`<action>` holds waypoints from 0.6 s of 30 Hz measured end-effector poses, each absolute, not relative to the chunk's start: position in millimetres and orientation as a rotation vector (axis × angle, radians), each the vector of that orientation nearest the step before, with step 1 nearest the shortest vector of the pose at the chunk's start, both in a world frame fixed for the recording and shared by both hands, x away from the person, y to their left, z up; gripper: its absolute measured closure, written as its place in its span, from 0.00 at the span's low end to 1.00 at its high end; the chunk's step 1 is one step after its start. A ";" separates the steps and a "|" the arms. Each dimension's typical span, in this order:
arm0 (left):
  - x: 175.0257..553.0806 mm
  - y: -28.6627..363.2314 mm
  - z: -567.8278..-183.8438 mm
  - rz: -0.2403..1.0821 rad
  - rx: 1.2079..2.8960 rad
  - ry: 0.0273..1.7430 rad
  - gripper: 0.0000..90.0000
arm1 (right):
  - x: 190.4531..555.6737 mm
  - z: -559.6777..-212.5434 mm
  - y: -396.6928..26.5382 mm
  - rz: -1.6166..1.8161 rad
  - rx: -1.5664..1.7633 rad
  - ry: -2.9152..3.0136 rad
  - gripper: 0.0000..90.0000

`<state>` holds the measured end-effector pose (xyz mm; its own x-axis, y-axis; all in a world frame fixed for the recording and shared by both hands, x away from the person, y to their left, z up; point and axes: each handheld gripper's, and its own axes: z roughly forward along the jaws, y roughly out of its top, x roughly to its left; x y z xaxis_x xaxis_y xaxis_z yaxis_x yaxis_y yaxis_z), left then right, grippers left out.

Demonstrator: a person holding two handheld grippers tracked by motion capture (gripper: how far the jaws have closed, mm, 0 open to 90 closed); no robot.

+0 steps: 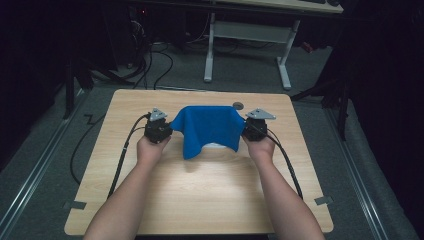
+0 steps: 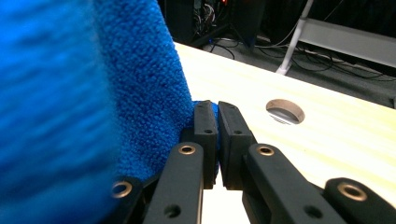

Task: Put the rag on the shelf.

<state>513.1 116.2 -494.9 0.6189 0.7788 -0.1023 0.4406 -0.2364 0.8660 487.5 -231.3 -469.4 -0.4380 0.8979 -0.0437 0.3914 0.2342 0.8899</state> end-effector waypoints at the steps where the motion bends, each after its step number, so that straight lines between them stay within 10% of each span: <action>1: 513.1 116.3 -496.1 0.437 1.874 0.978 0.98 | 487.5 -470.3 -231.3 1.148 1.173 1.945 0.97; 18: 510.5 130.2 -479.6 0.511 1.802 1.031 0.70 | 486.4 -464.4 -242.5 1.153 1.198 1.893 0.75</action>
